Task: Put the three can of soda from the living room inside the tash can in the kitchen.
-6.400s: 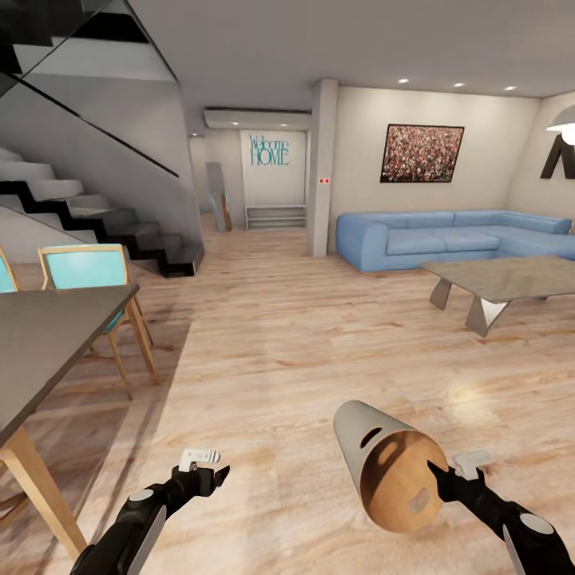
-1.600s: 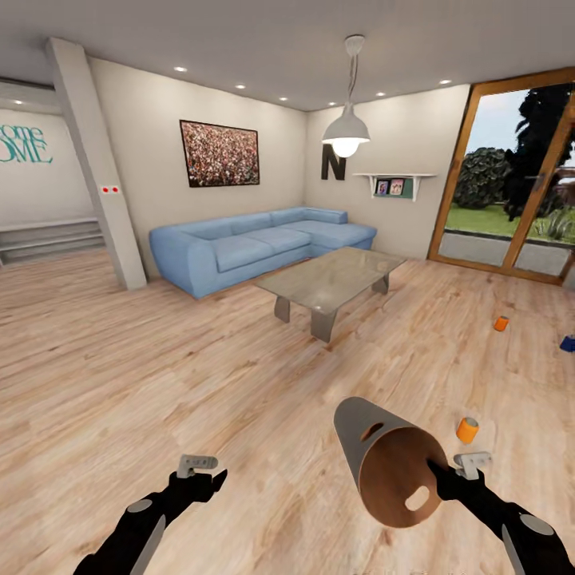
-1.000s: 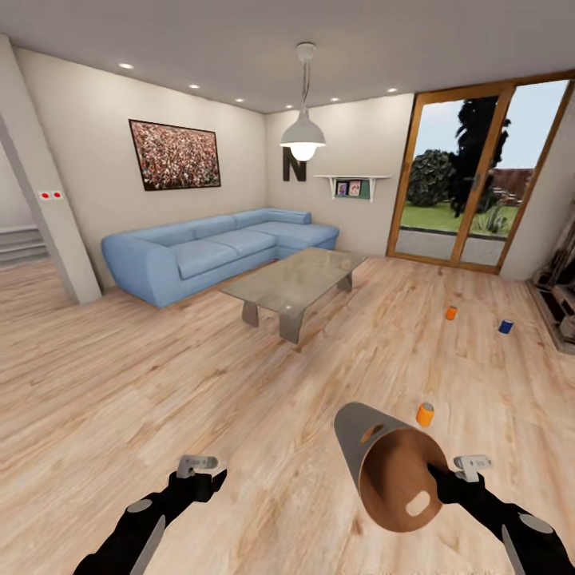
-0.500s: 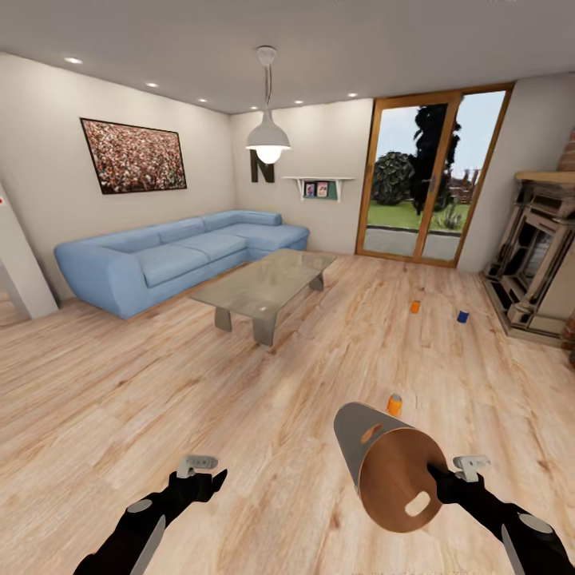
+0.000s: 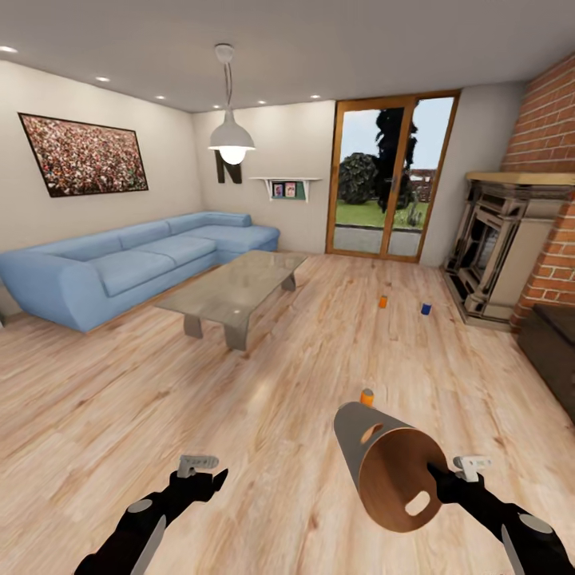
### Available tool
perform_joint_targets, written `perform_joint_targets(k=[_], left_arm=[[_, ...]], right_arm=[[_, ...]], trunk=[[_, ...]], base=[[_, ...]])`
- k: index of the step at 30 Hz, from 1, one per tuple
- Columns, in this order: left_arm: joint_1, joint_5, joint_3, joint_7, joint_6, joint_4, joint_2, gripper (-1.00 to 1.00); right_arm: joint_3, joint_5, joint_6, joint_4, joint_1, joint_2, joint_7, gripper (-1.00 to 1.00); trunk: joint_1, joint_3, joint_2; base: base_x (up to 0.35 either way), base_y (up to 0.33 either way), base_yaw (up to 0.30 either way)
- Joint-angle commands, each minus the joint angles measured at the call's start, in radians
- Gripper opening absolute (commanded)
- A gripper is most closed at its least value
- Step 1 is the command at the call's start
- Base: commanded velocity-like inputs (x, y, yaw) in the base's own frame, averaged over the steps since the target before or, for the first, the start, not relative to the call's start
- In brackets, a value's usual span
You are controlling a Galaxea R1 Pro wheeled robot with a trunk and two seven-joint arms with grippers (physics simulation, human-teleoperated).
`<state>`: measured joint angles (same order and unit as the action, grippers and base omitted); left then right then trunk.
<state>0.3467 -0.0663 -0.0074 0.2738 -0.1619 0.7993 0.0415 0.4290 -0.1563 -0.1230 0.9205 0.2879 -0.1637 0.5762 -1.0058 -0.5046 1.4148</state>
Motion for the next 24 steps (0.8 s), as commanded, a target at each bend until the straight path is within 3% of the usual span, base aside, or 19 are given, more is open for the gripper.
perform_joint_targets(k=[1,7,13,24], left_arm=[[0.000,0.000,0.000,0.000,0.000,0.000,-0.001,1.00],[0.000,0.000,0.000,0.000,-0.001,0.000,-0.001,1.00],[0.000,0.001,0.000,0.000,-0.001,0.000,-0.002,1.00],[0.000,0.001,0.000,0.000,0.000,0.000,-0.002,1.00]], right_arm=[[0.001,0.011,0.002,0.001,0.000,0.001,0.004,-1.00],[0.009,0.011,0.024,0.001,0.000,0.001,0.004,-1.00],[0.057,0.011,0.030,0.003,0.000,0.001,0.005,-1.00],[0.066,0.012,0.031,0.003,0.000,0.001,0.005,-1.00]], trunk=[[0.000,0.000,0.000],[0.000,0.000,0.000],[0.000,0.000,0.000],[0.000,-0.009,0.000]], base=[[0.265,-0.072,-0.246],[0.287,-0.086,-0.113],[0.299,-0.096,-0.017],[0.301,-0.107,-0.023]])
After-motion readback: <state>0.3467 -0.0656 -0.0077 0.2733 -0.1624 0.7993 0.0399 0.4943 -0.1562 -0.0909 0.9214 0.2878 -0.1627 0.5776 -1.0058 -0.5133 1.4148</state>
